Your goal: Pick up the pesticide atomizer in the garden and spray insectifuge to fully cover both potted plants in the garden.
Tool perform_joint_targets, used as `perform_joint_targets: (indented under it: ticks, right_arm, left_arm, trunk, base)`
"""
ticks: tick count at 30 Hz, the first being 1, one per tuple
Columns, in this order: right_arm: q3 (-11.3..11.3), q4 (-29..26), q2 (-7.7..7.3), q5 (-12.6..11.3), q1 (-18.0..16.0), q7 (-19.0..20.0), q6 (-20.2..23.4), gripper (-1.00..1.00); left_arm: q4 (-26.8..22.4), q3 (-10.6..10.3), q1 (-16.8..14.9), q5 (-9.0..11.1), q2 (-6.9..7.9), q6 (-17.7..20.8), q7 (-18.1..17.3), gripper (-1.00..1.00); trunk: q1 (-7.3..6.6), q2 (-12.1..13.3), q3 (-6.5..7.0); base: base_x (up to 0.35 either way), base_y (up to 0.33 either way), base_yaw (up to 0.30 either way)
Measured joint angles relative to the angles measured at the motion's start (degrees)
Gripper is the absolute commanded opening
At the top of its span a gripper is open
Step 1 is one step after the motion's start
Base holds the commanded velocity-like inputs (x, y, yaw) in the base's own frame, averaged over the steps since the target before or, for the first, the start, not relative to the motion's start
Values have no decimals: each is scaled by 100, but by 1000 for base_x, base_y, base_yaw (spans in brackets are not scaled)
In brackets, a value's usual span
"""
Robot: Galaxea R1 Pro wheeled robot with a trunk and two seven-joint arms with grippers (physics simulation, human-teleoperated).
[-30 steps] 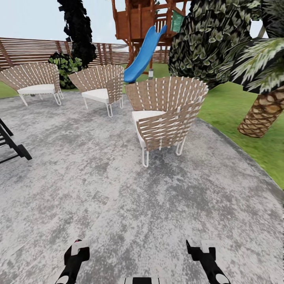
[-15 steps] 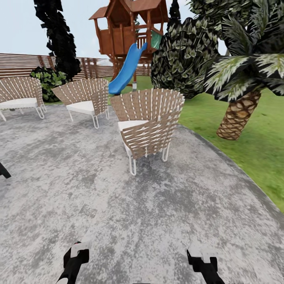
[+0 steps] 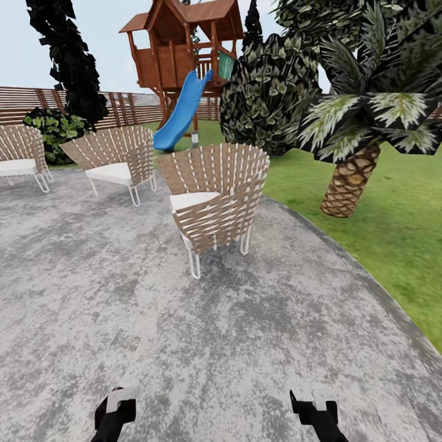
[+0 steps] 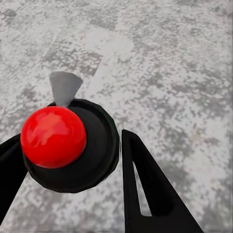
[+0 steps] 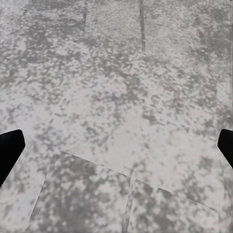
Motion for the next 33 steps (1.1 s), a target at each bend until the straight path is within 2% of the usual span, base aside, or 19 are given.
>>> perform_joint_targets:
  ticks: [9,22,33]
  right_arm:
    - [0,-2,0,1,1,-3,0,100]
    - [0,21,-2,0,2,-11,0,100]
    - [0,77,0,0,2,-11,1,100]
  left_arm:
    - [18,5,38,-4,-1,0,0,-100]
    - [19,3,60,-16,-1,-24,9,-100]
    - [18,8,116,-23,-1,-20,4,-100]
  trunk:
    - [-198,361,168]
    - [-198,362,196]
    - [-195,363,228]
  base:
    - [0,0,-141]
    - [-3,2,-254]
    - [-233,175,-259]
